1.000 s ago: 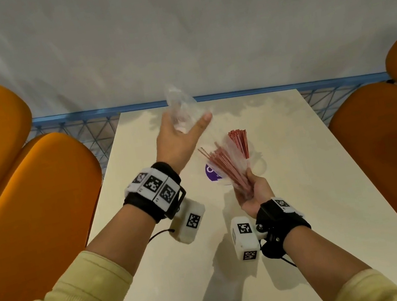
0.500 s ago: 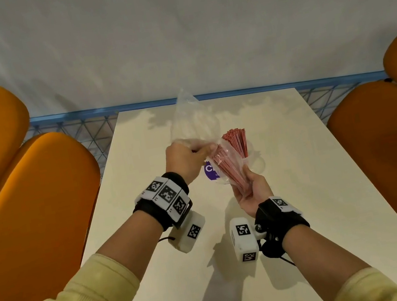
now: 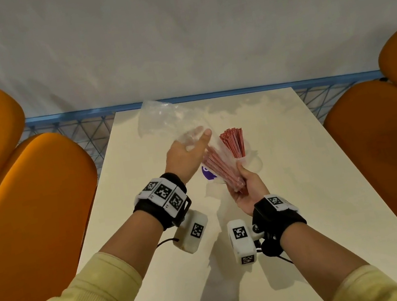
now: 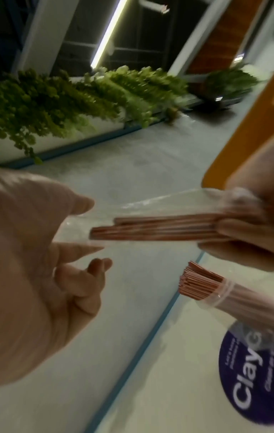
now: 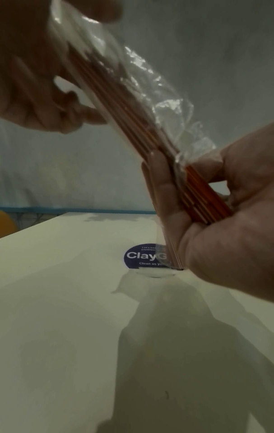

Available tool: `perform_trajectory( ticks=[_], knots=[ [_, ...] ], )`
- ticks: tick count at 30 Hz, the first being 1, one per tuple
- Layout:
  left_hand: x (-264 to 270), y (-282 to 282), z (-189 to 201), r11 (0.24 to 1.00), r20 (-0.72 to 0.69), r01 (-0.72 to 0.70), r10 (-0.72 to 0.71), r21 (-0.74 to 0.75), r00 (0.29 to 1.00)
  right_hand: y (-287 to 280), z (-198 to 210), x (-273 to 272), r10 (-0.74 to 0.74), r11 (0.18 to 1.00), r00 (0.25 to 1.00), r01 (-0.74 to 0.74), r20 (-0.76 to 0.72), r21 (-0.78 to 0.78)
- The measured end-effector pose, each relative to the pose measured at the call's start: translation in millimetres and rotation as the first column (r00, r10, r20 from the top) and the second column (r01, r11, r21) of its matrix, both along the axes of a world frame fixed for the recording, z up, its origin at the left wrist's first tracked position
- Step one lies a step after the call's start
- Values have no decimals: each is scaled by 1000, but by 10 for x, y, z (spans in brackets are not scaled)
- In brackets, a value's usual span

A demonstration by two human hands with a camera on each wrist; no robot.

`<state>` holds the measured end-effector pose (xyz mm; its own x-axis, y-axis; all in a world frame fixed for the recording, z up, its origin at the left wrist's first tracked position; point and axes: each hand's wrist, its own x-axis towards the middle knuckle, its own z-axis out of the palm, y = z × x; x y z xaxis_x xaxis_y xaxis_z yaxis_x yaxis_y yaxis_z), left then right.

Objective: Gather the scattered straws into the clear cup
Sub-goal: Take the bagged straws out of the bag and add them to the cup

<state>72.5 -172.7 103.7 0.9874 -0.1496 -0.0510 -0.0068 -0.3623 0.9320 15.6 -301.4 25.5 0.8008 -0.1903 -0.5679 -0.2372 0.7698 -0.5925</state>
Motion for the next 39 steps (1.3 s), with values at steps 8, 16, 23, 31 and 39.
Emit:
perform_trajectory(
  ticks=[8,16,23,31,39],
  knots=[
    [3,-73,-62,950,188,-54,-5,306,982,72,100,-3,198,976,976,-188,91,-114],
    [1,15,-15,925,103,-6,-36,379,994,18,142,-31,646,643,762,-505,53,-575],
    [-113,-68,-118,938,70,54,-82,342,994,175,111,68,644,211,743,-405,-186,-889],
    [184,140,-141,994,185,-90,101,-65,978,64,-70,-5,594,239,788,-368,-164,-899],
    [136,22,-375,991,-65,123,-125,-44,990,-477,-451,-199,113,349,942,-335,-316,-875]
  ],
)
